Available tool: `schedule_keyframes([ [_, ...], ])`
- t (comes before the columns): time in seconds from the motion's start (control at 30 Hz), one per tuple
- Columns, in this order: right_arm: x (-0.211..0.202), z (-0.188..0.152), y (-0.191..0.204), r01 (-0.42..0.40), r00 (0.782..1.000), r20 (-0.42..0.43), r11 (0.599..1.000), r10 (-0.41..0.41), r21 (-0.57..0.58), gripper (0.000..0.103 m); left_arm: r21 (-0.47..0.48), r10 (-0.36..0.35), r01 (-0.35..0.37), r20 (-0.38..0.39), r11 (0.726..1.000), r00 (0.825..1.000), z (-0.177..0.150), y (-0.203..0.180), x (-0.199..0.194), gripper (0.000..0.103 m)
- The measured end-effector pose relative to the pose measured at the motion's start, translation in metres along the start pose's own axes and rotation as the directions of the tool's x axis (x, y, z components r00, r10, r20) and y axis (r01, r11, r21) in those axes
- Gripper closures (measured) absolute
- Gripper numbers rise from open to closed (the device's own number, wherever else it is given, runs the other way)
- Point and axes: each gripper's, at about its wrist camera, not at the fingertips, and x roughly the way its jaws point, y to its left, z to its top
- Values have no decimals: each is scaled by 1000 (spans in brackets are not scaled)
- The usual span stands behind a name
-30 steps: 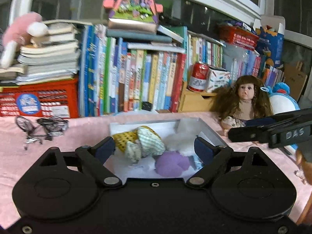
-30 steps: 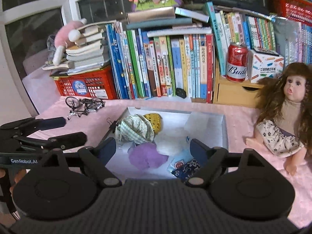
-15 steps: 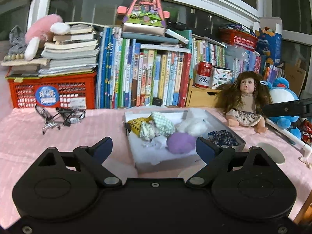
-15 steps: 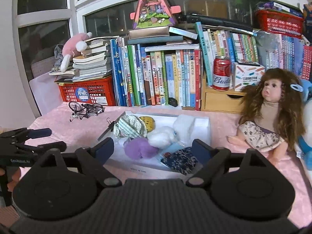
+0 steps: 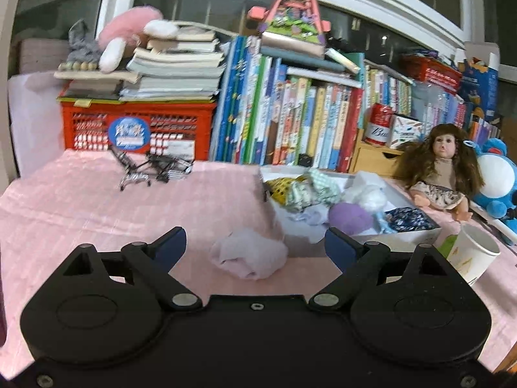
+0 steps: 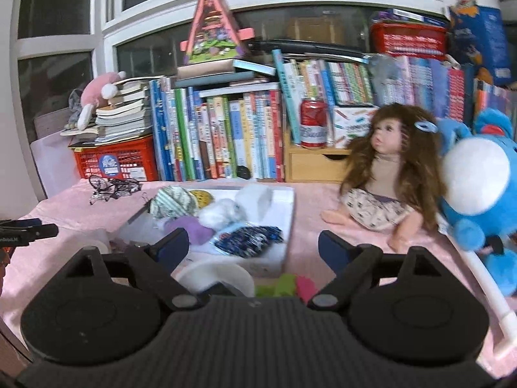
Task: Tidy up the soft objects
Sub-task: 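Withdraw both open tools from the white box, then reach the left tool toward the pale pink cloth while the right tool reaches toward the green scrunchie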
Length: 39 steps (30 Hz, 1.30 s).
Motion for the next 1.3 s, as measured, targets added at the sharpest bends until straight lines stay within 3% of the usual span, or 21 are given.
schedule_keyframes([
  [0.37, -6, -38, -35, 63, 998, -33, 998, -62, 30, 10, -58, 30, -33, -54, 998, 998, -9, 5, 26, 11],
  [0.6, 11, -59, -35, 86, 992, -86, 995, -91, -56, 11, -183, 40, -64, -134, 981, 990, -2, 19, 60, 11],
  [0.9, 39, -72, -23, 42, 985, -156, 986, -68, -162, 12, -283, 29, -89, -212, 955, 977, -9, 30, 90, 15],
  [1.2, 61, -72, -17, 1, 980, -194, 978, -42, -207, 21, -292, 4, -77, -243, 953, 970, -11, 23, 104, 27],
  [1.3, 65, -72, -15, -15, 979, -200, 977, -29, -213, 24, -292, -14, -59, -242, 955, 970, -12, 21, 105, 47],
])
